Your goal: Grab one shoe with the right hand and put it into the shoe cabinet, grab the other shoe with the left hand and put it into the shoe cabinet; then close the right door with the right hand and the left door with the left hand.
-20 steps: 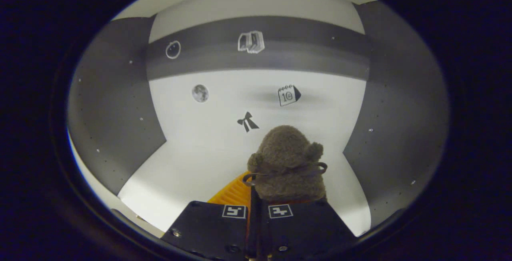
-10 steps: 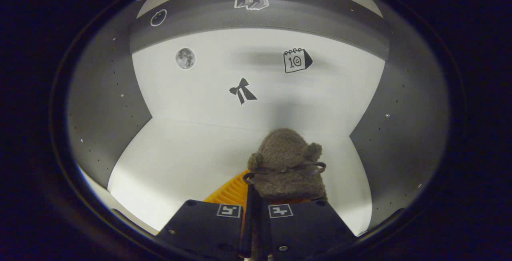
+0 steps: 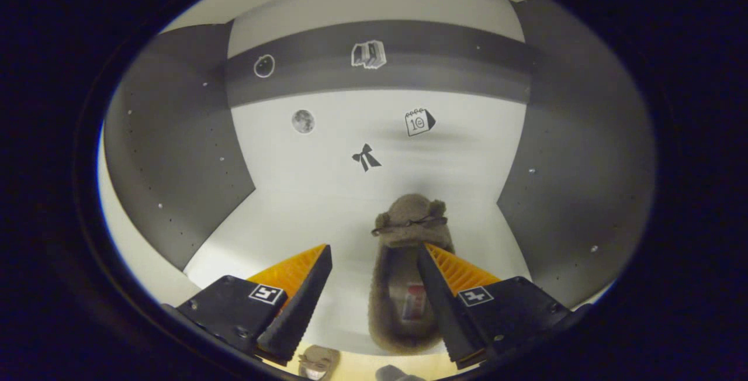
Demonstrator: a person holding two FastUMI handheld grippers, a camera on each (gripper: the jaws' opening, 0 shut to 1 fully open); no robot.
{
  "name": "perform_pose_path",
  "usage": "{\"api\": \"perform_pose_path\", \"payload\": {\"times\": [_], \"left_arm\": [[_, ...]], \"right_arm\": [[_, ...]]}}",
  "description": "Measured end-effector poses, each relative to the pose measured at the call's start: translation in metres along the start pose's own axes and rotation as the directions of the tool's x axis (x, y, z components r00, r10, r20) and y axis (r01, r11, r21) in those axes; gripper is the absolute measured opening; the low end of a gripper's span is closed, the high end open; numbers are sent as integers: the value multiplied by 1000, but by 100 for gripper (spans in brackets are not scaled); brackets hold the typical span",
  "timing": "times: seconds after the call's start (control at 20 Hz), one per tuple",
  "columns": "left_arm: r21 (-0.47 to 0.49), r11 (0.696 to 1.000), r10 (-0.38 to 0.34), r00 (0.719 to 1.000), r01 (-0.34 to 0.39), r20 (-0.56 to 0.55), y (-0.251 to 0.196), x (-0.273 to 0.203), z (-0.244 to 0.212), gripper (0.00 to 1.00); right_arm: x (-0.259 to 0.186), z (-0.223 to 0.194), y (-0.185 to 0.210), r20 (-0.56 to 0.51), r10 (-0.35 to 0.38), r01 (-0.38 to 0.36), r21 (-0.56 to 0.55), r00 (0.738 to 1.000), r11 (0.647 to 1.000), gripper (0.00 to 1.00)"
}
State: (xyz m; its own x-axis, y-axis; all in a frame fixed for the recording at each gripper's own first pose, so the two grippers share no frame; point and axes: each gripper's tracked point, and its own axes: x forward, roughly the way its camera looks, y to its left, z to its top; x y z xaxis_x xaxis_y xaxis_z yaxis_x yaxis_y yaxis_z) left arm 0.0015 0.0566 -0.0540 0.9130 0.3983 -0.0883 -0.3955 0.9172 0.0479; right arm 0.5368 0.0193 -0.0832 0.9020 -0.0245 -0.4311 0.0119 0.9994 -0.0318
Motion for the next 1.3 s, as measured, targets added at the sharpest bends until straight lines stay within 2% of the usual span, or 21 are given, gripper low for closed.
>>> {"api": "perform_pose_path", "payload": {"times": [0.1,0.15,0.2,0.55,0.9,1.0,1.15,1.3], "left_arm": [[-3,1000,-15,1000,15,-1,2,-2,-1,96],[-3,1000,-25,1000,25,2,4,-4,0,96],[-2,999,-32,999,32,4,5,-4,0,96],[-1,993,-115,993,115,4,17,-11,-7,96],[17,972,-235,972,235,-7,23,-5,-36,96],[16,964,-266,964,266,-23,19,4,-51,96],[9,953,-302,952,303,-53,1,21,-74,96],[3,934,-354,929,357,-110,-36,43,-105,96]], "right_arm": [[-26,9,-1,83,-5,7,-17,996,1000,93],[-41,10,-1,115,0,2,-18,993,1000,98],[-57,14,0,147,9,-8,-8,989,1000,98],[-195,-1,21,287,128,-138,13,949,990,98],[-328,-51,3,417,117,-120,-19,901,993,98],[-359,-78,-9,422,102,-90,-48,901,995,99],[-384,-121,-25,392,96,-67,-87,915,994,99],[-407,-152,-38,364,107,-84,-77,925,993,100]]}}
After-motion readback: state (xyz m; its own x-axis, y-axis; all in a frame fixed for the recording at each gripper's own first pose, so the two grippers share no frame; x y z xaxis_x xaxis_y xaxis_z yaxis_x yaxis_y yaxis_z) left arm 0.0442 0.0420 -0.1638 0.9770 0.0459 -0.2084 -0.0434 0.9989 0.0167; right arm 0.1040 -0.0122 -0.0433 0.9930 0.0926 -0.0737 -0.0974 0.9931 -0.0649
